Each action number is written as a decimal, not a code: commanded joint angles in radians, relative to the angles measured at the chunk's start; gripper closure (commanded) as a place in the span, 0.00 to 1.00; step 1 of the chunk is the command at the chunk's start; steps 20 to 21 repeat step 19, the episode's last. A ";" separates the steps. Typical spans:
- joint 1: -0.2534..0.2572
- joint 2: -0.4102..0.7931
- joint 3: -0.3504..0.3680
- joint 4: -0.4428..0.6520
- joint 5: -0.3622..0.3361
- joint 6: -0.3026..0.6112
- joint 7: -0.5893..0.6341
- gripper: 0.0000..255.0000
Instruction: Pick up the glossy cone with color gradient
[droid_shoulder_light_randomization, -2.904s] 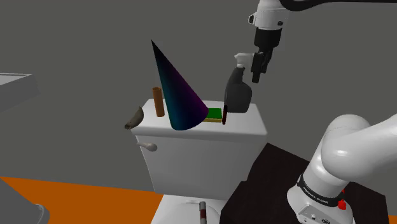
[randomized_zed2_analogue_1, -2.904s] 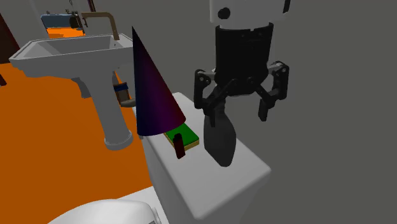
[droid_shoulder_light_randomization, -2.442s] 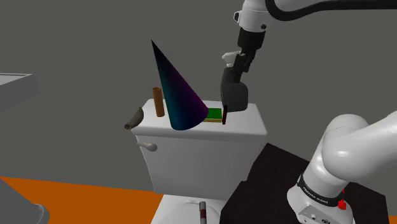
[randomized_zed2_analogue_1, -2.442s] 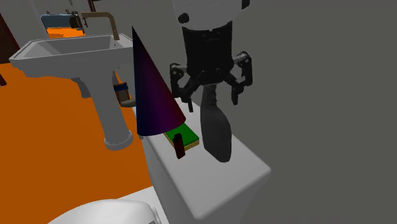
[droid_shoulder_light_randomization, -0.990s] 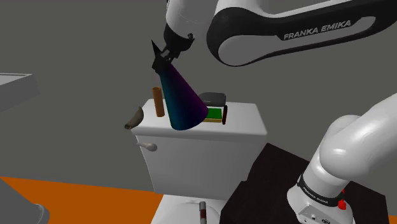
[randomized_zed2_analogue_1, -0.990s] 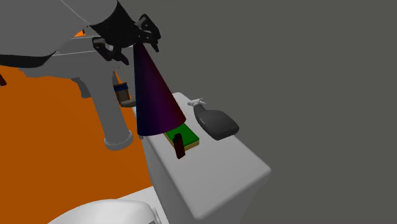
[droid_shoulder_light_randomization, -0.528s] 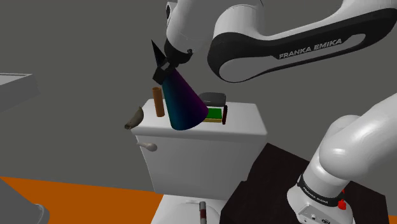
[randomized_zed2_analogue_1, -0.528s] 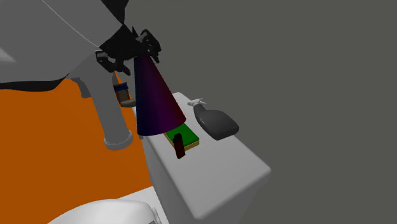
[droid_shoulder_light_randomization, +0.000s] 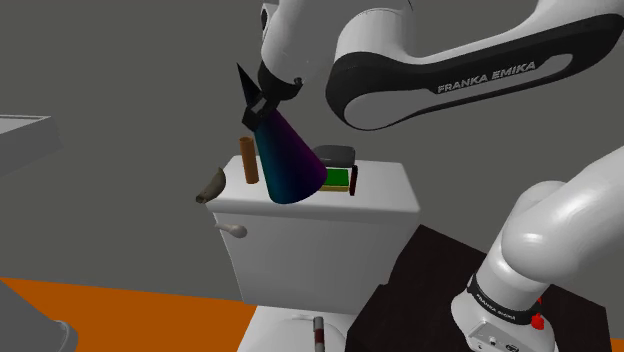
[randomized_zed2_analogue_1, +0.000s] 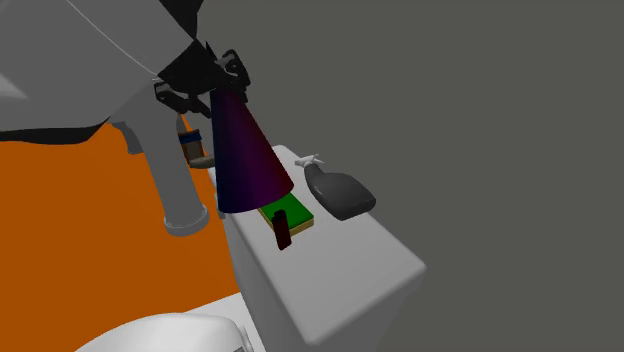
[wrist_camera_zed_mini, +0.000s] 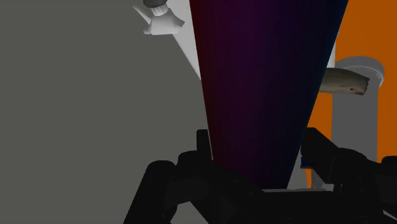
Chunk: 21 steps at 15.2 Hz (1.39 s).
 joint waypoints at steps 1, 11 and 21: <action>0.000 0.001 0.000 -0.001 0.000 -0.001 0.000 1.00; 0.011 0.006 -0.018 0.115 0.031 -0.106 -0.059 1.00; 0.011 0.020 -0.024 0.205 0.044 -0.180 -0.093 1.00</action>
